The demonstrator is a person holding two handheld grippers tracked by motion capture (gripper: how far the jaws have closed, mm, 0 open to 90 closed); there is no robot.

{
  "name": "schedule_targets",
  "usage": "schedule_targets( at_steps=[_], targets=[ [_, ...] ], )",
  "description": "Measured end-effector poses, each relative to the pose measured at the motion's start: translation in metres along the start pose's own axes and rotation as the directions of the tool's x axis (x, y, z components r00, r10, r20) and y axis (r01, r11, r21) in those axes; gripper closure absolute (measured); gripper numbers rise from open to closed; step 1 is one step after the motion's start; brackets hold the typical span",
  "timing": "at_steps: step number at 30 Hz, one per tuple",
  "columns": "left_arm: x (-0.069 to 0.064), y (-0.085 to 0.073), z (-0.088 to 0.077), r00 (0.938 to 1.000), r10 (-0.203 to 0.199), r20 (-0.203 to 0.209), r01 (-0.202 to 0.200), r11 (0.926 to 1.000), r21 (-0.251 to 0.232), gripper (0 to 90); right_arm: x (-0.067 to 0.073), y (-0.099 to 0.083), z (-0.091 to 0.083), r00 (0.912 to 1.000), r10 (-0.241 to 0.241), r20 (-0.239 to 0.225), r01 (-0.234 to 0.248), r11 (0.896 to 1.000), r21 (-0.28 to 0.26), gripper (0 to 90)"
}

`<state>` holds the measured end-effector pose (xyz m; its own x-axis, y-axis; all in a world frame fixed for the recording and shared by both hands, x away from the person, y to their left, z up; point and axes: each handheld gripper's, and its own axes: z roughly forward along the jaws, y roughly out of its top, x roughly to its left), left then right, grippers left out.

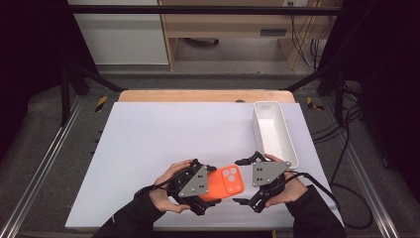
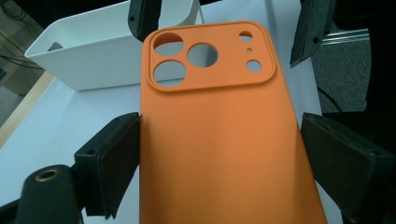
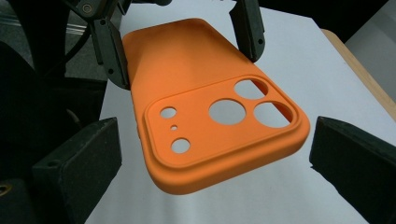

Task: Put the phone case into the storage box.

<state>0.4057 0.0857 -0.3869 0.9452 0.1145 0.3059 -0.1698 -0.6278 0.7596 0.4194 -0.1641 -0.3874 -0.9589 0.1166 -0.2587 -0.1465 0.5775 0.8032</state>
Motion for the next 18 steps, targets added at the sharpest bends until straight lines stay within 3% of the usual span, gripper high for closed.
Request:
schedule_targets(
  at_steps=[4, 18],
  targets=[
    [0.0, 0.001, 0.002, 1.0, -0.001, 0.007, 0.001, 1.0, -0.006, 13.5, -0.001, -0.001, 0.003, 1.0, -0.004, 0.004, 0.004, 1.0, -0.011, 3.0],
    [0.0, 0.001, 0.006, 0.9992, 0.001, 0.04, -0.001, 1.0, -0.008, 13.5, -0.004, -0.005, 0.015, 0.9975, -0.015, -0.069, 0.012, 0.999, -0.046, 6.4]
  ],
)
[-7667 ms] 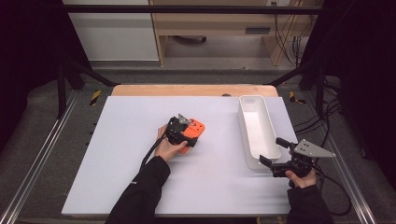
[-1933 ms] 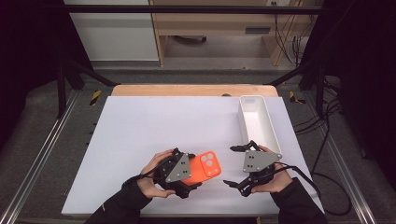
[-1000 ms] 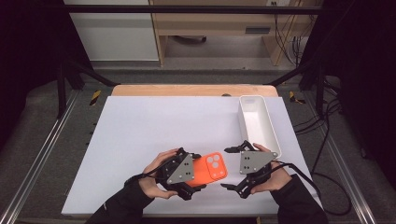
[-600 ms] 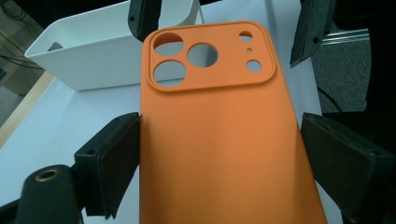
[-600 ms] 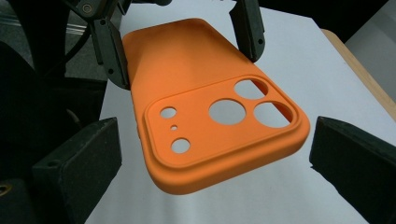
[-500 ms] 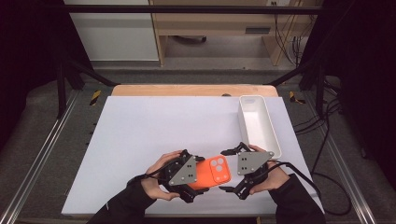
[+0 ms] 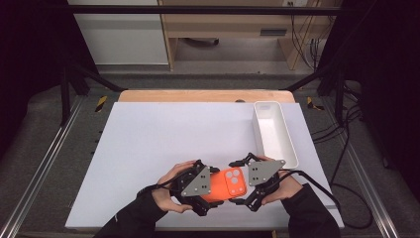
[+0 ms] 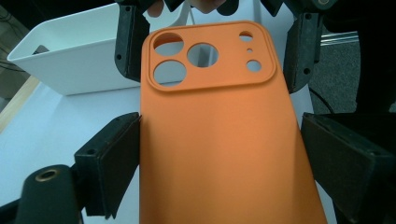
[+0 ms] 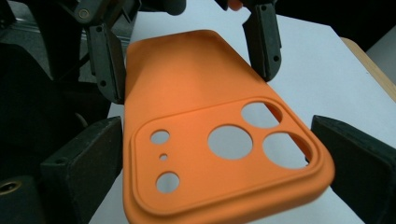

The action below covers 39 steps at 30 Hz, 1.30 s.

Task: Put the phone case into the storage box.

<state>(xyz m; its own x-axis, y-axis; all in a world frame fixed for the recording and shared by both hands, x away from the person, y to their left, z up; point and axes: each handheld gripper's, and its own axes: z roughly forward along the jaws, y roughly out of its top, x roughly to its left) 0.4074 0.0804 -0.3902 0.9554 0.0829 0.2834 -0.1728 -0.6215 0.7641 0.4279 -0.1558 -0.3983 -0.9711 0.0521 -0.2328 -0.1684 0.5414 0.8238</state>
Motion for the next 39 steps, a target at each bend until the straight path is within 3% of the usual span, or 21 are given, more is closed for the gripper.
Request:
schedule_targets(
  at_steps=[18, 39],
  targets=[
    [-0.0033, -0.0005, 0.0011, 0.9986, 0.004, 0.053, -0.003, 1.0, -0.009, 13.6, 0.0018, -0.0033, 0.0052, 0.9948, -0.011, -0.101, 0.007, 0.999, -0.036, 11.5],
    [-0.0004, -0.0038, 0.0033, 0.9966, -0.03, 0.076, 0.03, 0.9995, -0.005, 13.7, -0.0004, -0.0041, 0.005, 0.9914, 0.009, -0.131, -0.014, 0.999, -0.042, 14.8]
  ],
)
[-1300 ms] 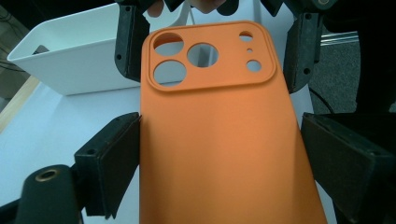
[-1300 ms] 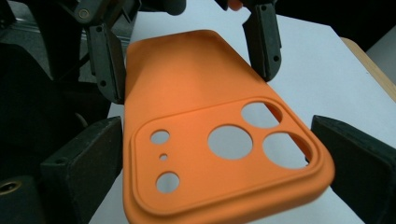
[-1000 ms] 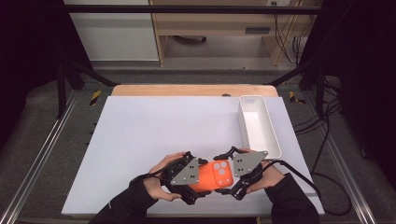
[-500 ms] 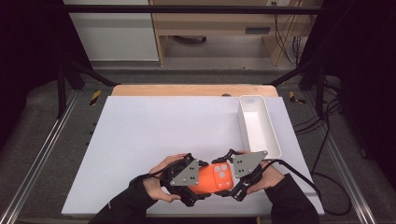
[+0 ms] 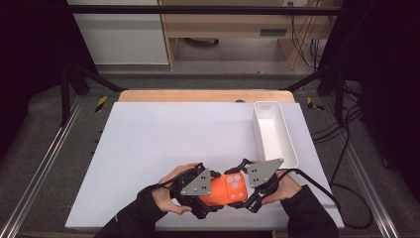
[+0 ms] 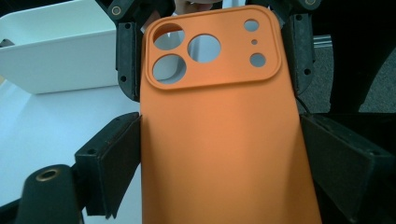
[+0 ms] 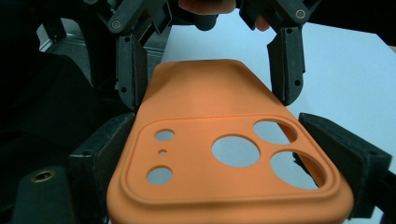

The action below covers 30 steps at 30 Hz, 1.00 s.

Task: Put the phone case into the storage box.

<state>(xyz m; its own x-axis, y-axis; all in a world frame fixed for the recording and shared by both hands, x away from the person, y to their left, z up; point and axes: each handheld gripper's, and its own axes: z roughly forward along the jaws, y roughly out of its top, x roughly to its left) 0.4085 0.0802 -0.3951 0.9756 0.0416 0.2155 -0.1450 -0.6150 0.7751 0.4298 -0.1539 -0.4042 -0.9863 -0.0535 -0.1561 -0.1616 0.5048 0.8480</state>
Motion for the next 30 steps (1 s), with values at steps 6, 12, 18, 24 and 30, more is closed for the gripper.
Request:
schedule_targets(
  at_steps=[6, 12, 18, 24, 30],
  targets=[
    [0.0, -0.001, 0.001, 1.0, -0.007, 0.001, 0.007, 0.9999, 0.009, 13.8, 0.0, 0.0, 0.001, 1.0, 0.006, -0.001, -0.006, 1.0, 0.01, 15.3],
    [0.002, -0.001, 0.001, 0.9996, -0.027, -0.002, 0.027, 0.9996, 0.007, 14.2, -0.001, 0.0, 0.0, 0.9999, 0.013, 0.006, -0.013, 1.0, 0.017, 15.4],
    [0.003, -0.001, -0.005, 0.9991, -0.043, -0.004, 0.043, 0.9989, -0.016, 8.8, -0.002, -0.001, 0.0, 0.9997, 0.021, 0.014, -0.022, 0.999, 0.037, 15.7],
    [0.006, -0.005, -0.013, 0.9965, -0.083, -0.015, 0.082, 0.996, -0.033, 5.7, -0.004, 0.0, -0.002, 0.9994, 0.029, 0.021, -0.03, 0.998, 0.049, 15.8],
    [0.009, -0.013, -0.017, 0.9916, -0.127, -0.024, 0.126, 0.9915, -0.032, 5.3, -0.005, 0.002, -0.005, 0.9987, 0.038, 0.033, -0.041, 0.997, 0.069, 15.7]
  ],
)
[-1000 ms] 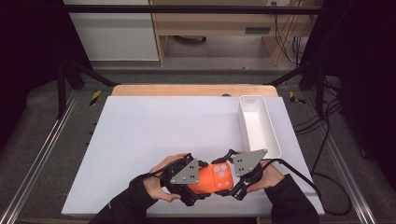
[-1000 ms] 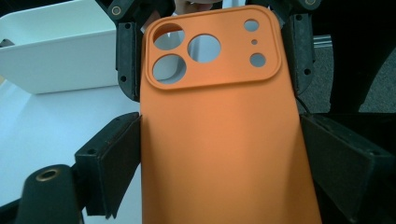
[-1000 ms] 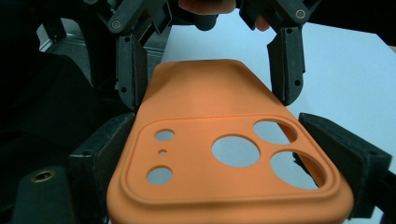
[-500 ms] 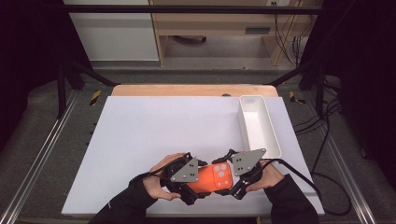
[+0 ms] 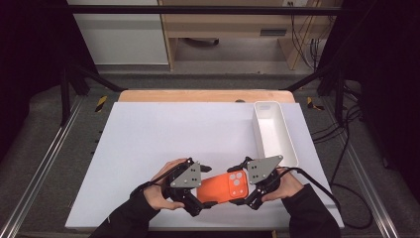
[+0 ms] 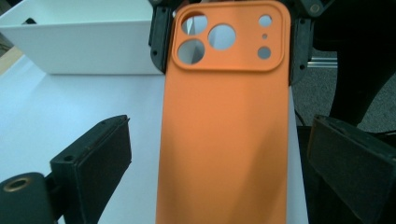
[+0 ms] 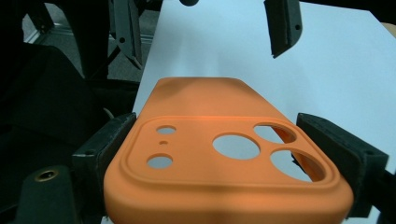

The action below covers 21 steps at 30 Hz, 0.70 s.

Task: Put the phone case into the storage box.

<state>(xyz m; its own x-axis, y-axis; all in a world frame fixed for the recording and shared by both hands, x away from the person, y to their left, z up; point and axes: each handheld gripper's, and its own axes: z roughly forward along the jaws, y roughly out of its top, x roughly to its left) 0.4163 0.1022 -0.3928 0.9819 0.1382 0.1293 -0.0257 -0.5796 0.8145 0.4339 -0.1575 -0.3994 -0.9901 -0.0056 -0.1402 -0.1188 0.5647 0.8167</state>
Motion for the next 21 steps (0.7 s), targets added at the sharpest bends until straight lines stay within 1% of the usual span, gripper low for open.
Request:
schedule_targets(
  at_steps=[6, 8, 9, 12, 14, 15, 17, 19, 21],
  targets=[
    [0.005, -0.006, -0.002, 0.998, -0.063, 0.0, 0.063, 0.998, -0.007, 5.2, -0.002, 0.002, -0.006, 0.9999, 0.012, 0.007, -0.012, 1.0, 0.011, 15.7],
    [0.006, -0.008, -0.002, 0.9962, -0.086, 0.013, 0.086, 0.9962, -0.011, 4.9, -0.003, 0.003, -0.008, 0.9998, 0.016, 0.014, -0.016, 1.0, 0.016, 15.7],
    [0.007, -0.009, -0.002, 0.9957, -0.091, 0.014, 0.091, 0.9957, -0.012, 4.8, -0.003, 0.003, -0.01, 0.9998, 0.013, 0.016, -0.013, 1.0, 0.018, 15.7],
    [0.009, -0.01, -0.003, 0.9928, -0.113, 0.039, 0.113, 0.9935, -0.008, 3.7, -0.004, 0.004, -0.013, 0.9996, 0.019, 0.02, -0.02, 0.999, 0.03, 15.7],
    [0.01, -0.011, -0.003, 0.9906, -0.128, 0.048, 0.129, 0.9916, -0.009, 3.6, -0.005, 0.005, -0.015, 0.9995, 0.021, 0.024, -0.022, 0.999, 0.039, 15.6],
    [0.01, -0.012, -0.003, 0.9896, -0.134, 0.053, 0.135, 0.9909, -0.009, 3.6, -0.006, 0.005, -0.017, 0.9994, 0.024, 0.025, -0.026, 0.999, 0.045, 15.6],
    [0.011, -0.012, -0.002, 0.99, -0.131, 0.052, 0.131, 0.9913, 0.001, 3.4, -0.007, 0.005, -0.019, 0.9992, 0.03, 0.026, -0.031, 0.998, 0.058, 15.6],
    [0.011, -0.013, -0.001, 0.9892, -0.137, 0.052, 0.137, 0.9906, 0.01, 3.4, -0.008, 0.006, -0.021, 0.9992, 0.025, 0.03, -0.027, 0.997, 0.07, 15.6],
    [0.011, -0.013, 0.001, 0.9896, -0.133, 0.054, 0.132, 0.9909, 0.027, 3.4, -0.009, 0.008, -0.022, 0.9991, 0.03, 0.03, -0.032, 0.996, 0.078, 15.6]
  ],
)
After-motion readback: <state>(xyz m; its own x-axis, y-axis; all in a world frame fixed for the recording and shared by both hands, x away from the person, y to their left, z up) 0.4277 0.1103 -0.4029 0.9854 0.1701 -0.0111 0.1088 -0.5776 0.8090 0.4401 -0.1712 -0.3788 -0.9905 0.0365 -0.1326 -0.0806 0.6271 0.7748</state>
